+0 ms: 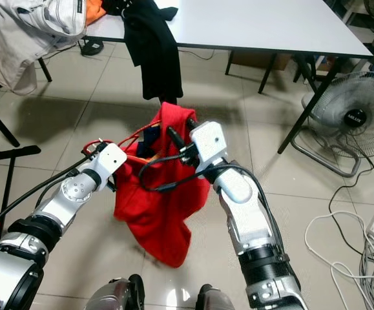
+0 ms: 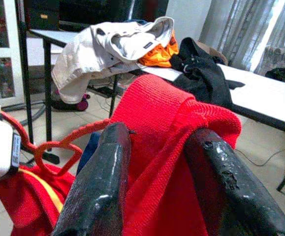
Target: Hang hanger
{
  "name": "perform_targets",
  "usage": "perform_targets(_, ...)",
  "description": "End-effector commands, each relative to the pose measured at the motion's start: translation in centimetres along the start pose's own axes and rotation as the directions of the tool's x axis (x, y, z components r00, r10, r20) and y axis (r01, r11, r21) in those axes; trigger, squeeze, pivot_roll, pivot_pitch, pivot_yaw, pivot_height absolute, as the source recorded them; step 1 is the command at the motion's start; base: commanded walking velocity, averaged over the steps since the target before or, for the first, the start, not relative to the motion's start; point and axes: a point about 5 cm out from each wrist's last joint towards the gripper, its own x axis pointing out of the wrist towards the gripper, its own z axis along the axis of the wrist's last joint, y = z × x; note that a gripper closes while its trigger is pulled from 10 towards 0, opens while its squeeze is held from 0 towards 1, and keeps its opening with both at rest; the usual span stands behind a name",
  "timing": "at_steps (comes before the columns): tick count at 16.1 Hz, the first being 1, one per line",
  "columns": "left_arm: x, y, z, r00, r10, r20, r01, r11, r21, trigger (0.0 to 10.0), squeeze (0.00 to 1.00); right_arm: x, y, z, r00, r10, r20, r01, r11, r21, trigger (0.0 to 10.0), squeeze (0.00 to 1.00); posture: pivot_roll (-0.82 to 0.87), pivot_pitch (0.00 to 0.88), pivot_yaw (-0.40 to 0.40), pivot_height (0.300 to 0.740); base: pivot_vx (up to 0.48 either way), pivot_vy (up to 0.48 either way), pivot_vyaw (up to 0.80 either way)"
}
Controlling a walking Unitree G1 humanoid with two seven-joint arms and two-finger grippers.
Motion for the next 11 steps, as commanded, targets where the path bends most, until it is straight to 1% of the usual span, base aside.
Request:
perform_targets(1,0.0,-0.2,0.6,1.000,-0.006,0.027,0.006,1.000,0.000,10.0,0.00,-0.4,0.5,0.0,1.000,0.018,0.006,-0.018,0.999,-0.033,10.0,0.00,-0.09,0.106,-0.040,0.740,0.000,0.000,0.00)
perform_targets(3,0.0,-0.2,0.4,1.000,-0.004,0.022,0.004,1.000,-0.001,10.0,0.00,-1.2,0.7,-0.7,0.999,0.025,-0.026,-0.026,0.999,-0.031,10.0,0.00,-0.09,0.102,-0.045,0.740,0.000,0.000,0.00)
perform_targets(7,0.0,-0.3,0.4,1.000,-0.008,0.019,0.008,1.000,-0.001,10.0,0.00,-1.1,0.5,-0.5,0.998,0.050,-0.024,-0.050,0.998,-0.031,10.0,0.00,-0.09,0.096,-0.042,0.740,0.000,0.000,0.00)
perform_targets(8,0.0,-0.2,0.4,1.000,-0.007,0.020,0.007,1.000,-0.001,10.0,0.00,-0.8,-0.2,0.1,0.999,0.055,-0.002,-0.055,0.997,-0.053,10.0,0.00,-0.09,0.095,-0.040,0.740,0.000,0.000,0.00)
perform_targets(9,0.0,-0.2,0.4,1.000,-0.006,0.018,0.006,1.000,0.002,10.0,0.00,-0.4,-1.4,1.7,0.997,0.056,0.044,-0.051,0.992,-0.113,10.0,0.00,-0.09,0.098,-0.040,0.740,0.000,0.000,0.00)
perform_targets(10,0.0,-0.1,0.4,1.000,-0.006,0.017,0.006,1.000,0.002,10.0,0.00,-0.3,-1.8,2.3,0.996,0.059,0.062,-0.051,0.990,-0.131,10.0,0.00,-0.09,0.098,-0.040,0.740,0.000,0.000,0.00)
perform_targets(11,0.0,-0.2,0.3,1.000,-0.006,0.015,0.006,1.000,0.004,10.0,0.00,0.0,-2.0,3.7,0.990,0.104,0.099,-0.087,0.983,-0.164,10.0,0.00,-0.09,0.102,-0.041,0.740,0.000,0.000,0.00)
